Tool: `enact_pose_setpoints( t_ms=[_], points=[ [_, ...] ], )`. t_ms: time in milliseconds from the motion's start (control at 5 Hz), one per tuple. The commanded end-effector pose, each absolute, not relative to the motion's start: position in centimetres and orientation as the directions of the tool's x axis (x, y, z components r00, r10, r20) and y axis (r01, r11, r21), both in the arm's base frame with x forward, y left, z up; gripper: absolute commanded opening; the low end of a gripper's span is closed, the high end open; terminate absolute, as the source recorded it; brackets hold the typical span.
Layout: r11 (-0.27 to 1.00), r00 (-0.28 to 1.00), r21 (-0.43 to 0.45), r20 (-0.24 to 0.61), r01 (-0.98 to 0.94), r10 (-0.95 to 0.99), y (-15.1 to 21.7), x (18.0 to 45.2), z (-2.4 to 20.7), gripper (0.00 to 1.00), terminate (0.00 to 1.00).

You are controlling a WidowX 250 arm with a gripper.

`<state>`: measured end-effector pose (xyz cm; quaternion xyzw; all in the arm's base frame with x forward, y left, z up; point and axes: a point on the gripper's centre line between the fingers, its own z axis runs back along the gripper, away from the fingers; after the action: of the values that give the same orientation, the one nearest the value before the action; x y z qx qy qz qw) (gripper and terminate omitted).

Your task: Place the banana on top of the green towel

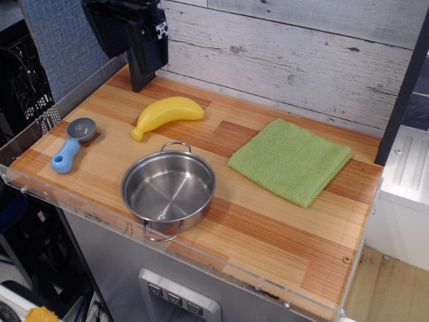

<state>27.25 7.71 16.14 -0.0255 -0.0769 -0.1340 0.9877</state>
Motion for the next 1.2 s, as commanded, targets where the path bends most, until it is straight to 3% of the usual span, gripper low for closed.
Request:
enact_pose_setpoints(
  t_ms=[0,600,1000],
  points=[
    [0.963,0.952,-0.030,0.159,0.269,-0.261,7.7,27.3,16.1,1.00,0.00],
    [0.984,0.974,-0.012,0.144,0.176,-0.173,13.8,31.1,14.4,1.00,0.00],
    [0.968,0.965,-0.038,0.102,0.247,-0.242,14.2,33.8,8.9,1.00,0.00]
  ],
)
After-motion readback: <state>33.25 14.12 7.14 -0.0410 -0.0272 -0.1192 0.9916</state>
